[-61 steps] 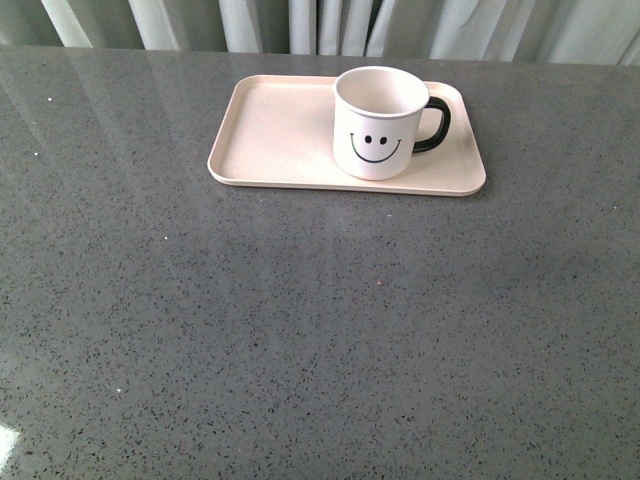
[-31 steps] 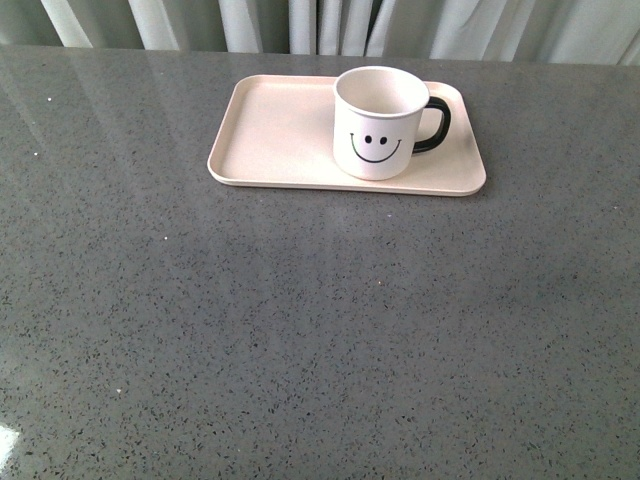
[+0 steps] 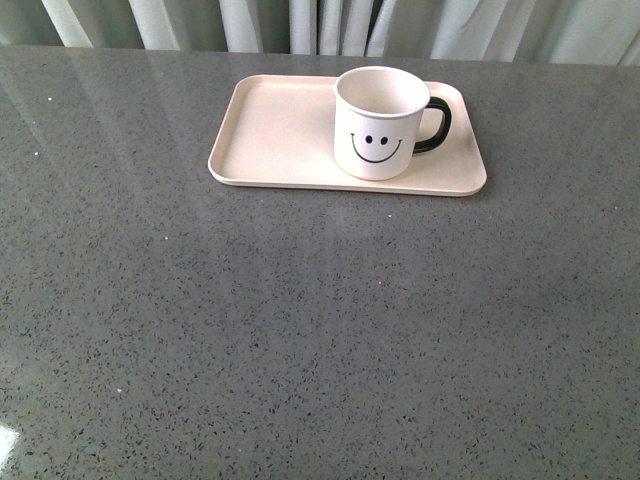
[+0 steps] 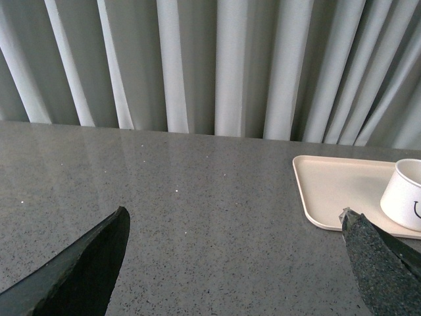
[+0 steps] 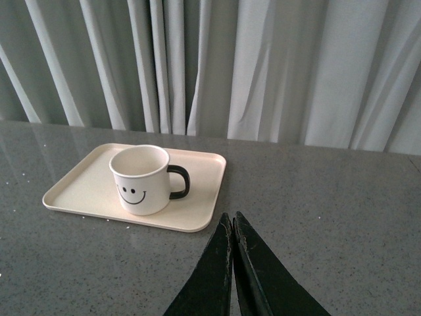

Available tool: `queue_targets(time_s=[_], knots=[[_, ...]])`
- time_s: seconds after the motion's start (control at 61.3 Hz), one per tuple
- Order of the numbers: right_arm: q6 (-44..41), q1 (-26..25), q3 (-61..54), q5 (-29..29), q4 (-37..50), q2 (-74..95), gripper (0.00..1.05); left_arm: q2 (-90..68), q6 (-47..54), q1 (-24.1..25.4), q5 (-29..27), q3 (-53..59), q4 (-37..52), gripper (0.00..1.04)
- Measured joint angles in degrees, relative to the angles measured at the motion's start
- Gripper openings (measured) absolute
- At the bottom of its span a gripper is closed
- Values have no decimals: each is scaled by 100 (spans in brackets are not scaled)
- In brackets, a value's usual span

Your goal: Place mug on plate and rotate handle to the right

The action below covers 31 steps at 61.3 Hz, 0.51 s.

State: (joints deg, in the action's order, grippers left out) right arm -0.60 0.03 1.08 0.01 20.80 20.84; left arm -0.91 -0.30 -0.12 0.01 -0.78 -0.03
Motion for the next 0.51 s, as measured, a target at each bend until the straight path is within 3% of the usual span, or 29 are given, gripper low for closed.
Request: queue_targets(time_s=[0.506], knots=[[0,0,0,0,-968,-977,2,0,0,0,0,0,0,96]])
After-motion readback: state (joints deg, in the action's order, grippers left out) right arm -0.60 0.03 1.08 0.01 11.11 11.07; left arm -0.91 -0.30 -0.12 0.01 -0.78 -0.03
